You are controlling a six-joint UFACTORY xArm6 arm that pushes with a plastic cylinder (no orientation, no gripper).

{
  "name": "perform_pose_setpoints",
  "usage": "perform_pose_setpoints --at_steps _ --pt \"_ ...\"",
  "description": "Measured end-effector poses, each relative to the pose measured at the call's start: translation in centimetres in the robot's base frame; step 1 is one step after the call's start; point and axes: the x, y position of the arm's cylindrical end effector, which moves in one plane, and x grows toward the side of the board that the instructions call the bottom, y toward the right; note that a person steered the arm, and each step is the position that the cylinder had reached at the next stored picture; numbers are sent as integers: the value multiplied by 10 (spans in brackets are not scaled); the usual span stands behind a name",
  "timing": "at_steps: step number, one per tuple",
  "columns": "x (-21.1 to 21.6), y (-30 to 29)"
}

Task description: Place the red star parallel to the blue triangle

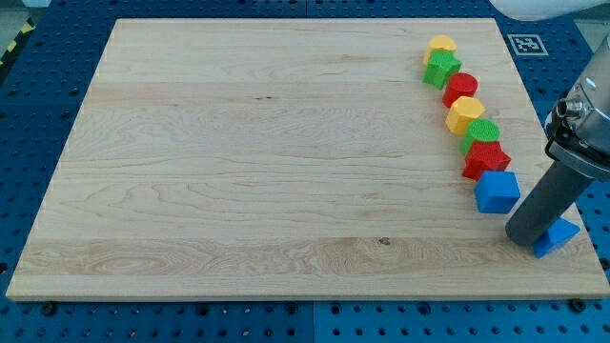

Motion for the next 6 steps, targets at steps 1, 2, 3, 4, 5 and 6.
perform_pose_setpoints --at_steps 1,2,3,4,5,6 --pt "-9 -31" --pt "-32 -67" --pt "-67 -101" --pt "-123 -132" --pt "-202 -137" --pt "-281 -129"
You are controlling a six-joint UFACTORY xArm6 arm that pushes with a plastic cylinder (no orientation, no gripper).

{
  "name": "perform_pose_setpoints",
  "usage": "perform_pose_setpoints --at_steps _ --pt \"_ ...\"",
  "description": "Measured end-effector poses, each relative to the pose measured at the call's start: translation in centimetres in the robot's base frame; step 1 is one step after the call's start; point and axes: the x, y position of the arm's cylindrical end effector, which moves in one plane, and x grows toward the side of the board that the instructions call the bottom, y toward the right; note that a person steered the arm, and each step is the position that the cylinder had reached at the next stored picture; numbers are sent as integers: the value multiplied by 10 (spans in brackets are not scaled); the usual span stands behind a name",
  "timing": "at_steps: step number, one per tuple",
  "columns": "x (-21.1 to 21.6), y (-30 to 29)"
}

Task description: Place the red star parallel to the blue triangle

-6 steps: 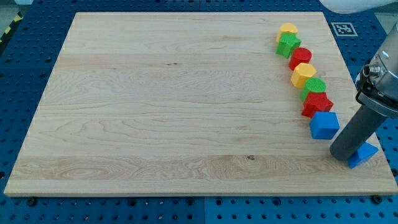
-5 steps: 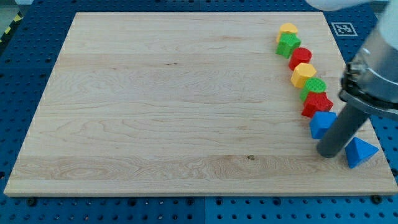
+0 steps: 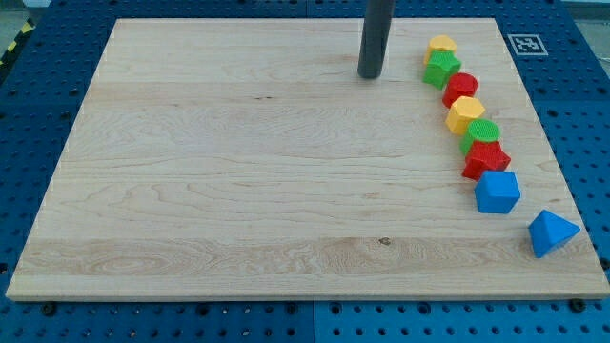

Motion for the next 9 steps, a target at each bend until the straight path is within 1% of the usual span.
perform_pose_setpoints --at_steps 1,2,3,4,5,6,7,8,9 --pt "-30 34" --pt "-39 60" --pt "-66 100" --pt "-65 116" --pt "-41 162" --pt "16 183" --pt "92 183" --pt "116 183" --pt "122 183"
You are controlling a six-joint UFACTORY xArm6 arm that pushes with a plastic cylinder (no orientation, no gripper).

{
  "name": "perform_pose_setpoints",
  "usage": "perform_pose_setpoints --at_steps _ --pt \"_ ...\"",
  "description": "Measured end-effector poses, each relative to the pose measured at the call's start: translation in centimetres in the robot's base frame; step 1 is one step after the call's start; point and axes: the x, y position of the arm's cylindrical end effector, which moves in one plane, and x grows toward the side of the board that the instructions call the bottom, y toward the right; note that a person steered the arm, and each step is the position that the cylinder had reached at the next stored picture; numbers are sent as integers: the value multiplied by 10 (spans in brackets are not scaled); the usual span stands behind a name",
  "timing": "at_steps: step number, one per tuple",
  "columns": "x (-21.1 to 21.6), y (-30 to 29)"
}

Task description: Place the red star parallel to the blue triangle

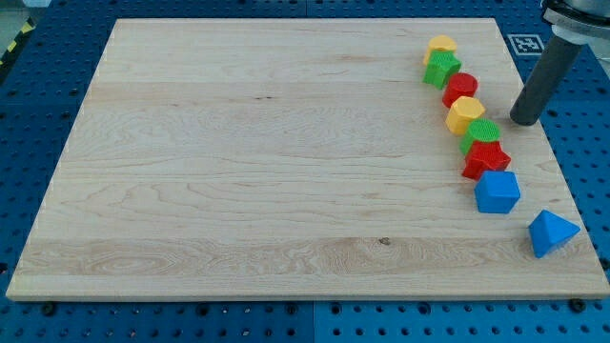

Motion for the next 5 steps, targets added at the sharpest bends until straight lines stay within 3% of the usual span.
perform_pose_setpoints --at_steps 2,5 --pt "32 -27" --pt "45 -51"
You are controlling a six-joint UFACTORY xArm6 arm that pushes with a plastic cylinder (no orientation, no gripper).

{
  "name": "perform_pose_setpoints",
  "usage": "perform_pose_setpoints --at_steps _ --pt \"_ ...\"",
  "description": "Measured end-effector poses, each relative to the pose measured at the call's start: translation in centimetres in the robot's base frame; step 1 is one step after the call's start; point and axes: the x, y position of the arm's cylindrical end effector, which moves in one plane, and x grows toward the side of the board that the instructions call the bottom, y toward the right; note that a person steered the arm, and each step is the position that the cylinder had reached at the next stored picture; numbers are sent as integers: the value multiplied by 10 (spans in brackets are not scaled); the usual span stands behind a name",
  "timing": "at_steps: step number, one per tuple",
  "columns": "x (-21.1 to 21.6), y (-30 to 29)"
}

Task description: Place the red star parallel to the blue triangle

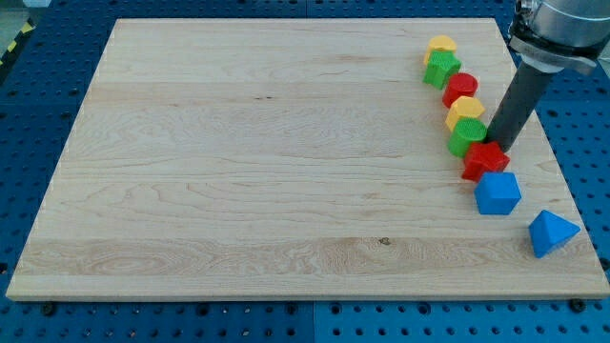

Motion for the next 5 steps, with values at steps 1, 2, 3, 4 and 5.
perform_pose_setpoints --at_steps 1,2,3,4,5 --pt "19 -3" --pt "26 -5" --pt "25 -14" --pt "22 -20" --pt "22 -25"
